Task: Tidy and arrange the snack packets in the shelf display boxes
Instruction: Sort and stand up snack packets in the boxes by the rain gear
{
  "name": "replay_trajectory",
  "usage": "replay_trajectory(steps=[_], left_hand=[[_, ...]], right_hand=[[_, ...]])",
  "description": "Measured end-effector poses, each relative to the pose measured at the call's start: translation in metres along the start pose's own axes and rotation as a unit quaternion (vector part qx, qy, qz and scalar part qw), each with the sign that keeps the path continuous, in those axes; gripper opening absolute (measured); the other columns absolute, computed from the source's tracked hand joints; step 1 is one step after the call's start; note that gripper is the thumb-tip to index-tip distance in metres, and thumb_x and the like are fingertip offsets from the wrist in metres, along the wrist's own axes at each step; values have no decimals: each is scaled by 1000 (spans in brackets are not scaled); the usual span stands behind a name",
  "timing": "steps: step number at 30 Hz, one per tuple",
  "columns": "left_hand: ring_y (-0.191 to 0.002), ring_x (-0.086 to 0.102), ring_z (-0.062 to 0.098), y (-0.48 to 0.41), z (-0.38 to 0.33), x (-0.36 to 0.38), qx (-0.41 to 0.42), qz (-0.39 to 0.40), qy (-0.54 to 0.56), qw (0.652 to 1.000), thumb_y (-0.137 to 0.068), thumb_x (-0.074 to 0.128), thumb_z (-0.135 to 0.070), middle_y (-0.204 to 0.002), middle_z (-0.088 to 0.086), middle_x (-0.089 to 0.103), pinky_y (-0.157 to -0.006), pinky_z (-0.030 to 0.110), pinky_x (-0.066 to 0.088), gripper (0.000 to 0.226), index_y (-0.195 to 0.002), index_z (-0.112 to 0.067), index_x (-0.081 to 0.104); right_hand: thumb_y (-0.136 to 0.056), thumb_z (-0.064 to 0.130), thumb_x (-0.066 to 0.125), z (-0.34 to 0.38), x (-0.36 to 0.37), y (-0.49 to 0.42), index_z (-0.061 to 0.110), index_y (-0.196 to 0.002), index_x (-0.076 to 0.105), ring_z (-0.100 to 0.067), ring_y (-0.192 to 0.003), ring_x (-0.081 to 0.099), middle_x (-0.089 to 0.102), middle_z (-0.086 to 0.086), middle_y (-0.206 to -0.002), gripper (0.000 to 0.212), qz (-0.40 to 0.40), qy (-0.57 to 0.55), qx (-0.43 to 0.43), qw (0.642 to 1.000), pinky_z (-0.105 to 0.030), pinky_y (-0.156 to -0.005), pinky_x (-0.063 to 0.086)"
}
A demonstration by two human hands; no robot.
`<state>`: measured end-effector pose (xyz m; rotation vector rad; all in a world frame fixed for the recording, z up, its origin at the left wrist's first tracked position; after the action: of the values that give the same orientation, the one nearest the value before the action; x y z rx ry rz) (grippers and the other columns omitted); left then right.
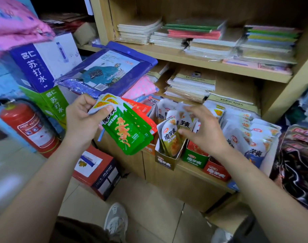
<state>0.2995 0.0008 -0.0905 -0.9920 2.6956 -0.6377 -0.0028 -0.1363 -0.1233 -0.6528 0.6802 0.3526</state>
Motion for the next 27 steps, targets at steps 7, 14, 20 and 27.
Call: replay_trajectory(steps=[7, 14, 20, 27], left_hand=[[-77, 65, 20, 0, 0, -6, -11, 28, 52, 998, -78, 84, -12, -80, -5, 72, -80, 41, 54, 34, -72, -28, 56], [-67, 66, 6, 8, 2, 8, -26, 70, 28, 997, -81, 78, 3, -70, -11, 70, -64, 21, 53, 40, -68, -26, 53], [-62, 63, 5, 16, -3, 33, -41, 134, 50, 989, -73, 78, -10, -66, -8, 68, -58, 19, 50, 33, -62, -28, 53], [-64, 62, 18, 25, -2, 79, -53, 196, 67, 977, -67, 85, -22, -69, -1, 70, -57, 27, 49, 29, -62, -29, 58]], right_hand=[[-66, 44, 88, 12, 49, 46, 24, -133, 63, -22, -118, 54, 61, 4, -130, 74, 167, 162, -131, 964, -39, -101, 45], [-69, 18, 90, 1, 50, 28, 12, -122, 68, -29, -111, 61, 67, -4, -119, 58, 99, 162, -96, 977, -40, -97, 50], [-88, 5, 73, 4, 14, 31, 18, -123, 68, -10, -115, 62, 69, 5, -122, 38, 46, -233, 83, 968, -26, -103, 48], [-85, 18, 76, 19, 6, 42, 23, -130, 63, -14, -114, 65, 70, 6, -123, 47, 155, -312, 83, 934, -29, -93, 56]])
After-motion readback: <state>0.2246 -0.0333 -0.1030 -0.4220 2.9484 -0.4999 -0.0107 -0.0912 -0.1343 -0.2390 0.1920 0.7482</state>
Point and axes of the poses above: each hand's wrist, its own y-axis away from the middle knuckle, its own x-axis out of the palm, z = x × y, the point moved 6 cm from there along -y, towards the middle knuckle
